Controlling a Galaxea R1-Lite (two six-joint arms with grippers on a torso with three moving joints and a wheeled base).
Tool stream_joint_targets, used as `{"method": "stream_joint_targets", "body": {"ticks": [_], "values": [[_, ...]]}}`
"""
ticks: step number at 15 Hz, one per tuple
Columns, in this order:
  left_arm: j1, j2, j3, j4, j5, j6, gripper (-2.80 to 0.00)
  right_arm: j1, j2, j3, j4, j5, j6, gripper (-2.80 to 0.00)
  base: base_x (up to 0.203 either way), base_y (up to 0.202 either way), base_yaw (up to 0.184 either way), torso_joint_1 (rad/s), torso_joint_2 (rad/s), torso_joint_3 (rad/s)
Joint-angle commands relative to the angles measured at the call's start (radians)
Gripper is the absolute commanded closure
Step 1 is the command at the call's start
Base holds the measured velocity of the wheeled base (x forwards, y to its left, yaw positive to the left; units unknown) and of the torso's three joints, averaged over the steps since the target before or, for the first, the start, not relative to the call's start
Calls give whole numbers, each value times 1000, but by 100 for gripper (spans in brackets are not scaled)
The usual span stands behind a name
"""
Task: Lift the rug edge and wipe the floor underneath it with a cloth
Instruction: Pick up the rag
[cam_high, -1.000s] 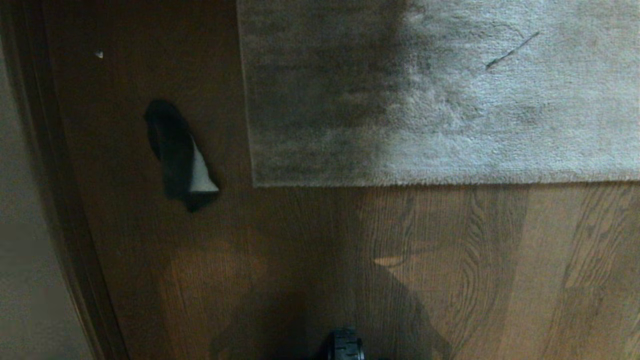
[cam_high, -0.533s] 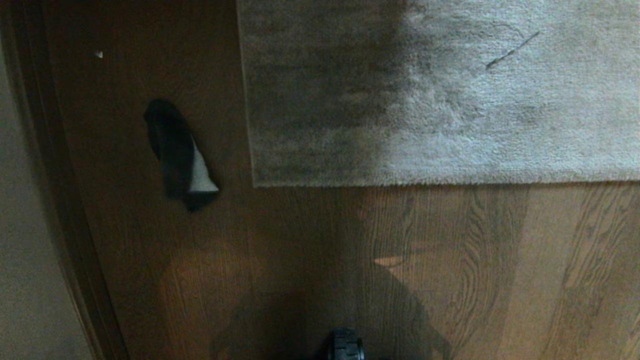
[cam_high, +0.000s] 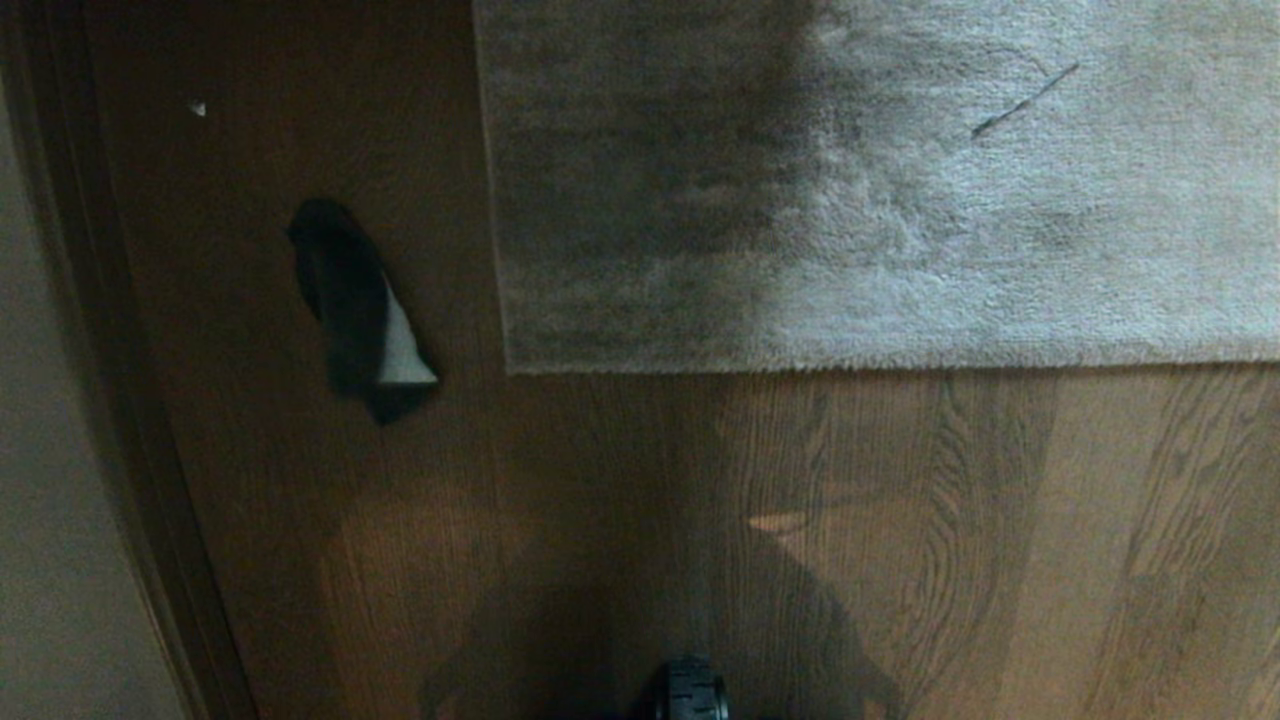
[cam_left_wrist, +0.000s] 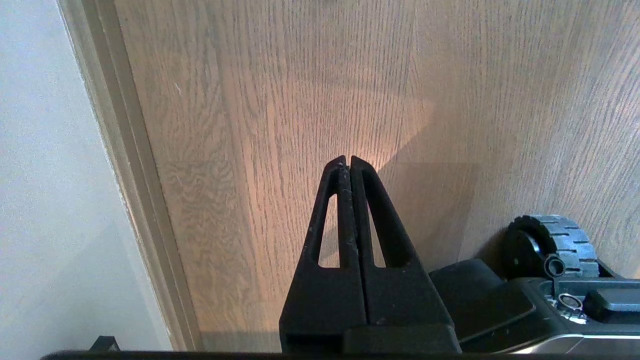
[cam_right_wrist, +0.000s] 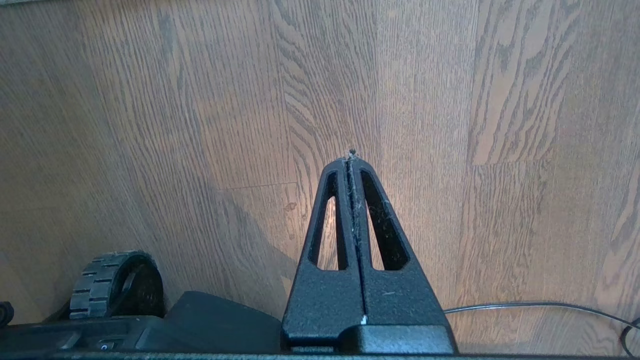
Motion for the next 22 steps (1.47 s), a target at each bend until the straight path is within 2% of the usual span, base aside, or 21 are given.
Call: {"method": "stream_joint_targets", "body": {"ticks": [1, 5, 8, 10, 17, 22], "values": [[0, 0, -1, 1, 0, 1, 0, 0, 0, 0, 0, 0, 0, 0, 0, 0, 0, 0, 0, 0], [0, 0, -1, 1, 0, 1, 0, 0, 1, 0, 0, 0, 0, 0, 0, 0, 0, 0, 0, 0], [0, 31, -84, 6, 40, -4, 0, 0, 0, 0, 0, 0, 0, 0, 0, 0, 0, 0, 0, 0], [0, 38, -101, 7, 44, -4, 0, 0, 0, 0, 0, 0, 0, 0, 0, 0, 0, 0, 0, 0], [-15, 271, -206, 5, 37, -2, 0, 0, 0, 0, 0, 0, 0, 0, 0, 0, 0, 0, 0, 0], [-18, 415, -231, 0, 38, 0, 0, 0, 0, 0, 0, 0, 0, 0, 0, 0, 0, 0, 0, 0]]}}
